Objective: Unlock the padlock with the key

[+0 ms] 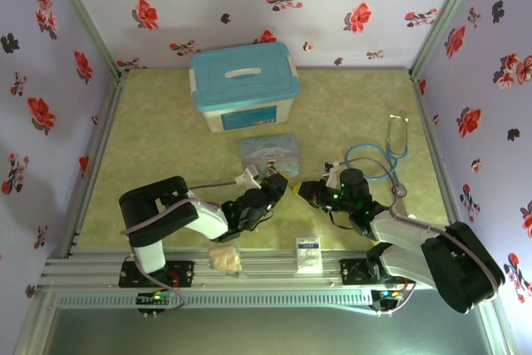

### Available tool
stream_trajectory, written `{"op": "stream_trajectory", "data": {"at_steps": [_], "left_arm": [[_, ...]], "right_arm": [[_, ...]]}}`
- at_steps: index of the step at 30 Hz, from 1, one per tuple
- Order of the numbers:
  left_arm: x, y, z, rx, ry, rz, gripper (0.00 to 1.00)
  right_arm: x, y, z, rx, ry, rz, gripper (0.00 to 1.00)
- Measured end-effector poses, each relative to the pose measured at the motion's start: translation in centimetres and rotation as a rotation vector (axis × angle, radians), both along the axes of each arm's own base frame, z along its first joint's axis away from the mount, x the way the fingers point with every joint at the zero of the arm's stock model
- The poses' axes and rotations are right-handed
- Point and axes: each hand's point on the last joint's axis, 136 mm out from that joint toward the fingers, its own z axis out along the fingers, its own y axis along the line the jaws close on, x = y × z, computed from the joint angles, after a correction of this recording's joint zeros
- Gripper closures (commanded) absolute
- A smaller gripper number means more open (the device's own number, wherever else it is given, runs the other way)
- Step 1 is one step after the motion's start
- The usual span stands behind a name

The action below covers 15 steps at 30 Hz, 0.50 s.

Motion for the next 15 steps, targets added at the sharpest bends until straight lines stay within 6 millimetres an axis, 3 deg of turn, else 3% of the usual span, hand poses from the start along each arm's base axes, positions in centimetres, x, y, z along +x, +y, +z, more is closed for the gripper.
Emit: {"op": "stream_trajectory", "data": {"at_steps": [15], "left_arm": [[0.06,0.07,0.23,-0.023,-0.004,0.007,1.00]], "right_arm": [[0.23,0.14,0.39,0.011,-0.020,0.001,1.00]]}}
